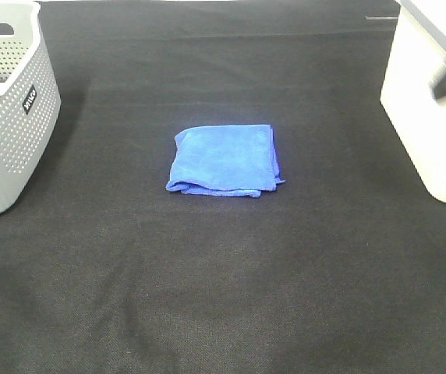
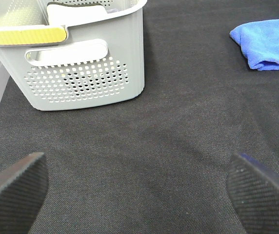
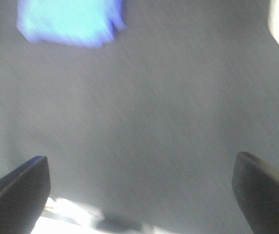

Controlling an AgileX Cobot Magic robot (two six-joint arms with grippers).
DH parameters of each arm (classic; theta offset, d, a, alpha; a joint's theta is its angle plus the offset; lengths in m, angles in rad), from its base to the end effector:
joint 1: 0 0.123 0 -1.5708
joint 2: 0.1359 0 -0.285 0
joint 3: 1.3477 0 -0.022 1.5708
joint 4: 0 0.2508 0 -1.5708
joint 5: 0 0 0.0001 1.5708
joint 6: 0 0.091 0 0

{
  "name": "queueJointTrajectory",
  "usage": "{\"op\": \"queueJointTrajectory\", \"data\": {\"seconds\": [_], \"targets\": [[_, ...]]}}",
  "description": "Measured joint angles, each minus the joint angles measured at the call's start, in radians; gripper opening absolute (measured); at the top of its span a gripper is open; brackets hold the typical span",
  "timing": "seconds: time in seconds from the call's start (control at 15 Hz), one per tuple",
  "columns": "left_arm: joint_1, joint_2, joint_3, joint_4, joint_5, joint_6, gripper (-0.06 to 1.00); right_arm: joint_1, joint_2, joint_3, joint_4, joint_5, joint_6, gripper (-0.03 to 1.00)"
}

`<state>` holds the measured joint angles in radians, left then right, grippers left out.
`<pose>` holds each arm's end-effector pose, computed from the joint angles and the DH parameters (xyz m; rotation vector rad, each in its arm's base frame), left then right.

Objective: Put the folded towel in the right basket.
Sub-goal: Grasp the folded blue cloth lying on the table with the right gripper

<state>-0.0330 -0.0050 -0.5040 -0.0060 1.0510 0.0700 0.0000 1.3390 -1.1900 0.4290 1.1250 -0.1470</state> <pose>-0.0057 -0.0003 0.2792 0.1045 2.0229 0.0162 0.2588 0.0342 0.3362 -0.0479 2.6833 0.5358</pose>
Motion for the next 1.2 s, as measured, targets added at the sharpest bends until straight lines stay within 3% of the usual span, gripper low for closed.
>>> {"op": "queueJointTrajectory", "data": {"seconds": [0.13,0.33,0.67,1.0,1.2], "targets": [[0.000,0.000,0.000,-0.001,0.000,0.000,0.92,0.027,0.187,-0.147,0.079,-0.003,-0.036,0.97],[0.000,0.000,0.000,-0.001,0.000,0.000,0.92,0.137,0.532,-0.417,0.121,-0.003,-0.056,0.96],[0.000,0.000,0.000,-0.002,0.000,0.000,0.92,0.152,0.955,-0.824,0.167,0.042,-0.036,0.96],[0.000,0.000,0.000,-0.002,0.000,0.000,0.92,0.152,1.223,-1.032,0.168,0.058,0.006,0.96],[0.000,0.000,0.000,-0.003,0.000,0.000,0.92,0.152,1.258,-1.040,0.169,0.058,0.013,0.96]]}}
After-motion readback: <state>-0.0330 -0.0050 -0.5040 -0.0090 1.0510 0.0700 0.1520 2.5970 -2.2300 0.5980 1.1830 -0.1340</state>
